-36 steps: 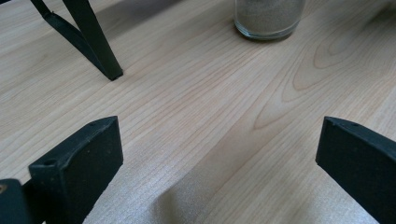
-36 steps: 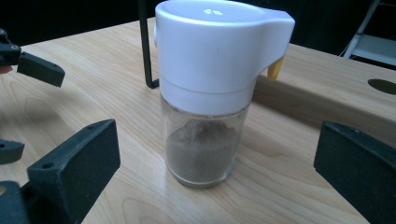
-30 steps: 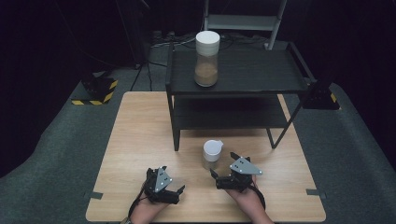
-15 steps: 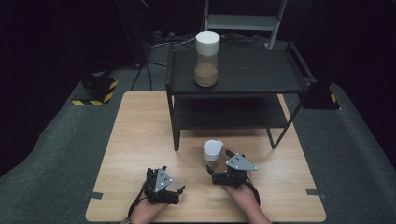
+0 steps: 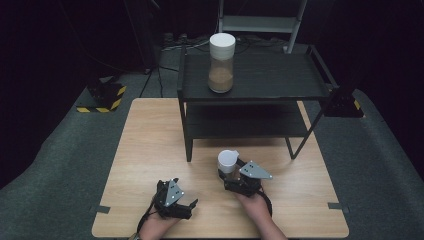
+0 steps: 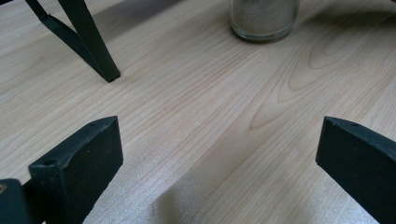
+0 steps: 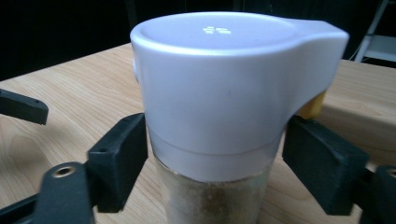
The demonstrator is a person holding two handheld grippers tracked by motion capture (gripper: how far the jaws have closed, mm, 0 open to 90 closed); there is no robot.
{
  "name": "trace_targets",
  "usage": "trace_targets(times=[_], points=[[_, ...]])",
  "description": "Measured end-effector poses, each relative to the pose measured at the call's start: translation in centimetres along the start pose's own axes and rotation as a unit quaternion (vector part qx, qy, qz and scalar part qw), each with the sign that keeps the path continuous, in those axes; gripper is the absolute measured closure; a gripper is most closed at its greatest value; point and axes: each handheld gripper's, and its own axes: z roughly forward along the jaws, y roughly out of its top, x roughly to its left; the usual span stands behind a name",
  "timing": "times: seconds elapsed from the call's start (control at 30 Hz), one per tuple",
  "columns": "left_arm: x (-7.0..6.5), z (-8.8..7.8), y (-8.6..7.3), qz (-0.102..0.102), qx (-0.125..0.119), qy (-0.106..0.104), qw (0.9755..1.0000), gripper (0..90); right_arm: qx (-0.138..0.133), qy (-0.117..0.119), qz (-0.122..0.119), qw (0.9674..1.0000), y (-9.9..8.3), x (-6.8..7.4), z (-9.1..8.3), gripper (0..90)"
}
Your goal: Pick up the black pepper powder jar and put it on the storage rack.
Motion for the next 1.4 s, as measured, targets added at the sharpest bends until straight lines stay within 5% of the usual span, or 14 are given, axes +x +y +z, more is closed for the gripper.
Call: trace_targets(times=[0.77,1.4], points=[[0.1,0.0,0.0,0.002,0.002,-0.003,1.0000,1.0,-0.018,0.004,0.007,0.9998,-0.7,-0.4,0.5,29.4],[0.0,0.0,0.1,0.007,0.003,-0.003,1.0000,1.0,-0.047,-0.001,-0.020,0.9987,0.6,-0.6,-3.7,29.5]])
